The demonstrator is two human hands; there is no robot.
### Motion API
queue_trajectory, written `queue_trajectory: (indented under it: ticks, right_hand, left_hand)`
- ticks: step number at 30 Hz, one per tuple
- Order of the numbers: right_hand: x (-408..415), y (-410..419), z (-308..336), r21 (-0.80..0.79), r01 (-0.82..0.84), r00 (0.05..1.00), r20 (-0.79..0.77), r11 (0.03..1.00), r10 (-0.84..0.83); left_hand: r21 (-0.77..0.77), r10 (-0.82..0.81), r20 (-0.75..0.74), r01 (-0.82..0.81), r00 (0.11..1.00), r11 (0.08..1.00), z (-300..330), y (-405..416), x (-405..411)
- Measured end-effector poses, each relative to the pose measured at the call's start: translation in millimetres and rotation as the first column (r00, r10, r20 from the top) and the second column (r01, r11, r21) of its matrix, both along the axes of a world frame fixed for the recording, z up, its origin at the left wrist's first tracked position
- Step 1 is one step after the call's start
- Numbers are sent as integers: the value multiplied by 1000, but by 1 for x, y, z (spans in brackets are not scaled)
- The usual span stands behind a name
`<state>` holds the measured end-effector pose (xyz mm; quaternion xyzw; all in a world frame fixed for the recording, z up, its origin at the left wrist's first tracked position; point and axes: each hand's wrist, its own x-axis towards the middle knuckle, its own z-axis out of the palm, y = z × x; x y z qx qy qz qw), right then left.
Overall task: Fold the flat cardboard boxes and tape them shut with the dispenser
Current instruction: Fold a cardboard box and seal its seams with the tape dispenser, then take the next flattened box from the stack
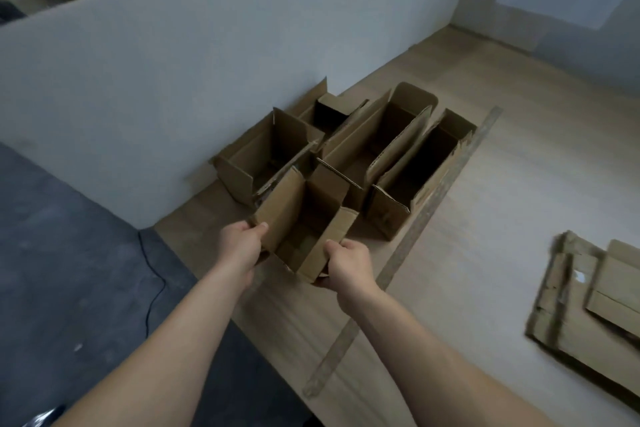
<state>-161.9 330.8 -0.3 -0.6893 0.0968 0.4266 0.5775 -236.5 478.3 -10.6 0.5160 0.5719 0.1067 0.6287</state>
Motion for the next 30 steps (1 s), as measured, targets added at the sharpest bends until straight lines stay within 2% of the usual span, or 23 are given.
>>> queue_trajectory:
  ticks: [5,10,13,16,17,19,20,22,23,25,27,30]
  right_hand:
    - [7,20,-16,-27,13,998,-53,1000,-15]
    - [9,22,-15,61,-46,994,-99,997,52]
    - [11,3,-6,56,-92,990,-100,994,97]
    - [18,-43,-11,13,-77,997,25,997,77]
    - [23,-65,-17,-23,-57,994,92,998,59]
    - [35,-119,-29,-120,21,977,212,993,5]
    - [41,-150,-34,-167,84,967,250,982,-41]
    - [51,-216,-39,-244,241,937,311,939,-160]
    - [55,-249,-39,-273,310,916,343,911,-210]
    - [63,-311,-35,-340,396,880,405,853,-247]
    - [72,-369,-33,-408,452,851,463,793,-248]
    - [87,-440,-31,-491,510,820,524,707,-228]
  left_hand:
    - [54,76,-44,-74,996,996,-10,14,19]
    - [129,93,-11,-91,996,987,-9,10,24]
    - [154,173,61,-180,983,971,-9,3,17]
    - [267,360,89,-371,929,889,-13,-20,0]
    - [311,405,69,-406,912,860,-16,-32,-9]
    - [321,413,8,-393,911,861,-30,-66,-24]
    - [309,372,-14,-350,928,885,-39,-87,-30]
    - [324,175,-67,-145,982,935,-54,-139,-30]
    - [341,45,-91,-12,995,940,-58,-167,-25]
    - [355,-212,-48,215,976,910,-65,-219,-3]
    - [384,-443,-31,420,896,822,-65,-265,30]
    - [499,-665,-85,609,742,616,-58,-326,86]
